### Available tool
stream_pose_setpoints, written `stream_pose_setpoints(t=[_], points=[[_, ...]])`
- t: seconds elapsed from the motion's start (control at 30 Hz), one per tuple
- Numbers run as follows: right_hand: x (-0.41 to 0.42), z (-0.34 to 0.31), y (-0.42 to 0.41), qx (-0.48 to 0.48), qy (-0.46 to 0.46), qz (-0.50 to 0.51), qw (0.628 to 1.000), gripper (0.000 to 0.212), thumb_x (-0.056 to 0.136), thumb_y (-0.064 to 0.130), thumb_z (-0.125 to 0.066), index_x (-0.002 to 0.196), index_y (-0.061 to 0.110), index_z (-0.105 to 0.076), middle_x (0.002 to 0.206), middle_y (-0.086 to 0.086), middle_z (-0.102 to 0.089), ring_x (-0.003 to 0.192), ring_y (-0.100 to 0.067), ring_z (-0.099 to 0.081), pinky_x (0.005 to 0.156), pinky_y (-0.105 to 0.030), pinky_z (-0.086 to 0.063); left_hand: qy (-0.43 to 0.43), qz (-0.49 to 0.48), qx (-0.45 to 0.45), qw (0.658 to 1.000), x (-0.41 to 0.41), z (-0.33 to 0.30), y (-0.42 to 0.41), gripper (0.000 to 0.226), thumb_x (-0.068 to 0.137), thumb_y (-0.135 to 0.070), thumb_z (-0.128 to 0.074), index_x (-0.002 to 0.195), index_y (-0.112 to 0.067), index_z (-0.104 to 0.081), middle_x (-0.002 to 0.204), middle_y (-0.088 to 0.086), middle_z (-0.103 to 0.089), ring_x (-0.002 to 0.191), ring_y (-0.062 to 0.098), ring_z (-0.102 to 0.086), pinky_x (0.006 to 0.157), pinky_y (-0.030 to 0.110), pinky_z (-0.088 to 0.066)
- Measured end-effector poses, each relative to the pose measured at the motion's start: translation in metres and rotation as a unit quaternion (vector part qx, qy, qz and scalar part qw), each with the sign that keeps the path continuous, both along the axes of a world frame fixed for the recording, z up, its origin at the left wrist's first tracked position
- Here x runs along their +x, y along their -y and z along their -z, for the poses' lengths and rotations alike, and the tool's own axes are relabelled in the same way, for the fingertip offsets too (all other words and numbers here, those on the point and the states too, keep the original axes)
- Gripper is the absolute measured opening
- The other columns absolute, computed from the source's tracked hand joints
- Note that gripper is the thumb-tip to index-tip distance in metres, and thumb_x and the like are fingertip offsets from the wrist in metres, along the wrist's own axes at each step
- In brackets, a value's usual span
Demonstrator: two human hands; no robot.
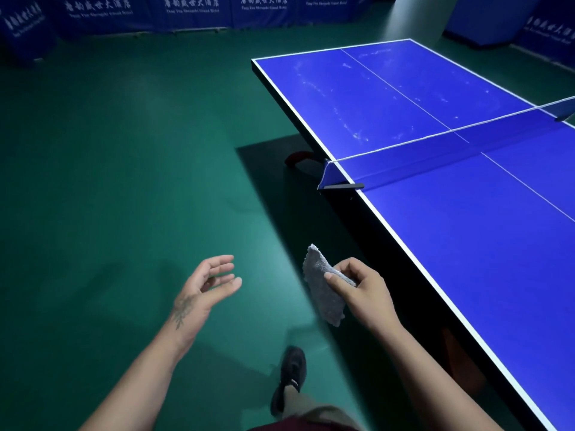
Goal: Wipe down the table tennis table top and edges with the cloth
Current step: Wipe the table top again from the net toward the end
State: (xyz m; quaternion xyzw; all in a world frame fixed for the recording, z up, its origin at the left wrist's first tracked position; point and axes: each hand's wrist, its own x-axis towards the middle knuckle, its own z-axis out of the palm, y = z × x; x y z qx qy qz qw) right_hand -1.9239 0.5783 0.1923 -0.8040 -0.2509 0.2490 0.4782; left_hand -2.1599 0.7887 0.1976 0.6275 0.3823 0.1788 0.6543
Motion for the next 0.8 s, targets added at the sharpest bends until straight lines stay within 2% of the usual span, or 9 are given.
stream_pose_setpoints(t=[0.17,0.33,0.57,0.7,0.8], points=[[0.074,0.011,-0.085,-0.007,-0.023,-0.02,1.0,0.018,0.094,0.03,-0.079,0.086,0.019,-0.067,0.08,0.006,-0.073,0.071,-0.005,-0.064,0.068,-0.028,-0.049,-0.021,-0.011,0.004,1.0,0.064,0.001,-0.087,0.068,0.063,-0.056,-0.085,0.127,-0.036,-0.072,0.132,-0.004,-0.072,0.12,0.01,-0.07,0.119,0.053,-0.045],[0.133,0.004,-0.18,-0.014,-0.038,-0.066,0.997,0.017,0.094,0.029,-0.079,0.085,0.02,-0.068,0.08,0.007,-0.073,0.07,-0.003,-0.062,0.065,-0.023,-0.048,-0.01,-0.046,0.003,0.999,0.104,-0.011,-0.167,0.064,0.066,-0.054,-0.085,0.127,-0.037,-0.072,0.135,-0.004,-0.071,0.125,0.012,-0.069,0.12,0.054,-0.043],[0.189,0.004,-0.319,-0.015,-0.052,-0.082,0.995,0.018,0.094,0.03,-0.079,0.086,0.019,-0.068,0.083,0.006,-0.074,0.074,-0.006,-0.064,0.073,-0.032,-0.051,-0.006,-0.062,-0.037,0.997,0.15,0.012,-0.287,0.063,0.065,-0.051,-0.086,0.125,-0.037,-0.074,0.135,0.0,-0.072,0.126,0.017,-0.069,0.118,0.054,-0.046],[0.212,0.01,-0.396,-0.021,-0.045,-0.059,0.997,0.016,0.095,0.028,-0.078,0.086,0.019,-0.068,0.08,0.007,-0.074,0.069,-0.004,-0.063,0.064,-0.02,-0.05,-0.007,-0.028,-0.056,0.998,0.184,0.035,-0.372,0.064,0.065,-0.052,-0.086,0.125,-0.036,-0.073,0.134,-0.001,-0.072,0.125,0.014,-0.069,0.116,0.051,-0.048],[0.224,0.007,-0.448,-0.019,-0.056,-0.015,0.998,0.017,0.095,0.024,-0.078,0.088,0.013,-0.068,0.075,0.005,-0.074,0.065,-0.006,-0.062,0.061,-0.021,-0.049,-0.011,-0.002,-0.073,0.997,0.208,0.04,-0.439,0.068,0.063,-0.051,-0.087,0.127,-0.032,-0.073,0.134,0.0,-0.072,0.122,0.012,-0.07,0.113,0.047,-0.051]])
